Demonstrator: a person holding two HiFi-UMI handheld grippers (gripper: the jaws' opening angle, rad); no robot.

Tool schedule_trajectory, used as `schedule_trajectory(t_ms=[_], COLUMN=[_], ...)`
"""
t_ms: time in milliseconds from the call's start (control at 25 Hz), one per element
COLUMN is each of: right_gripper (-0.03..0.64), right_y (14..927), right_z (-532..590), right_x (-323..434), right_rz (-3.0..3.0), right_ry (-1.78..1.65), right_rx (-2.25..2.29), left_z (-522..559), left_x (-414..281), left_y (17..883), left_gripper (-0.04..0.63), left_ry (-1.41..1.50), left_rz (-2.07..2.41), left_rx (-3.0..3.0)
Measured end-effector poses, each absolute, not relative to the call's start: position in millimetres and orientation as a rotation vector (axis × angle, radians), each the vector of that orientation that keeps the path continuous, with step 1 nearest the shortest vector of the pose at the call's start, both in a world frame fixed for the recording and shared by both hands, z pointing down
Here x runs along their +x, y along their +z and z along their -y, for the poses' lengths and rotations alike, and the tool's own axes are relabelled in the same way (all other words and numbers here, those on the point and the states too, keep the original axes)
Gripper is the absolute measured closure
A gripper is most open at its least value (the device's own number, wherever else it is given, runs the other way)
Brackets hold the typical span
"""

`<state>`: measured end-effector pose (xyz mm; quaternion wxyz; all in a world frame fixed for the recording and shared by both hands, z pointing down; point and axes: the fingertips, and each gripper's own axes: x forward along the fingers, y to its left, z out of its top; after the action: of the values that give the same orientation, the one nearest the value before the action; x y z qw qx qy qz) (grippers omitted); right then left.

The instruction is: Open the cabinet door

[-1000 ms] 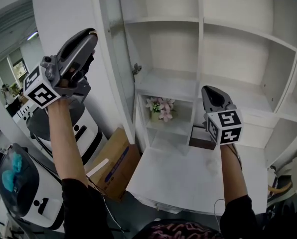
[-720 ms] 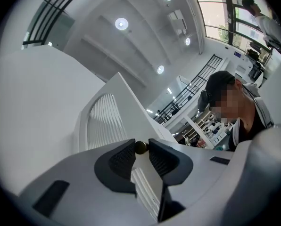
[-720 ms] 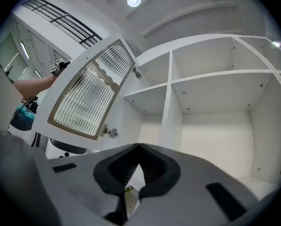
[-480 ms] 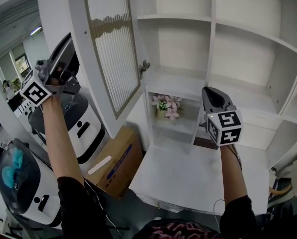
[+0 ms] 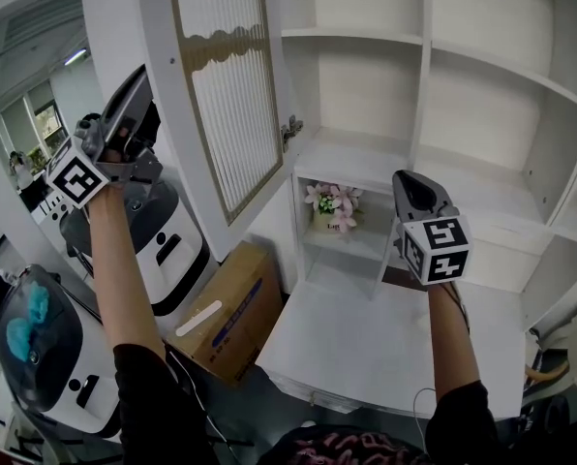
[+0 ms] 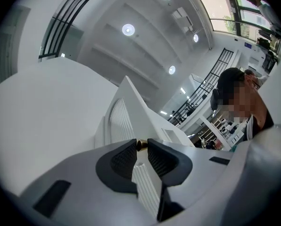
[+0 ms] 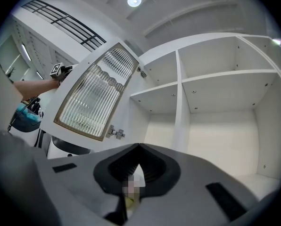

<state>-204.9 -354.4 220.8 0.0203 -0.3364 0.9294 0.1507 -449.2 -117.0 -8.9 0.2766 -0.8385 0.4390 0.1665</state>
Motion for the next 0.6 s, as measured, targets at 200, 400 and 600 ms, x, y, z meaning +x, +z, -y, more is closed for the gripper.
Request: schedule_trajectory(t_ms=[200, 400, 600], right_gripper=[0.603, 0.603, 0.602], right_y=[224, 223, 218], right_z=[354, 351, 345], right_x=[-203, -198, -188], right_rz=[-2.883, -2.880, -2.864], right_ry=[0.453, 0.446, 0.438], right_rx=[-1.046, -1.041, -1.036], left_z=[101, 72, 52], left_x=[-464, -473, -445], left_y=[-18, -35, -45], left_gripper=[0.514, 0.579, 0.580], left_ry=[0.529, 0.485, 0.432], left_rz=[-1.295, -1.558, -1.656], left_rx=[-2.103, -1.790, -1.630])
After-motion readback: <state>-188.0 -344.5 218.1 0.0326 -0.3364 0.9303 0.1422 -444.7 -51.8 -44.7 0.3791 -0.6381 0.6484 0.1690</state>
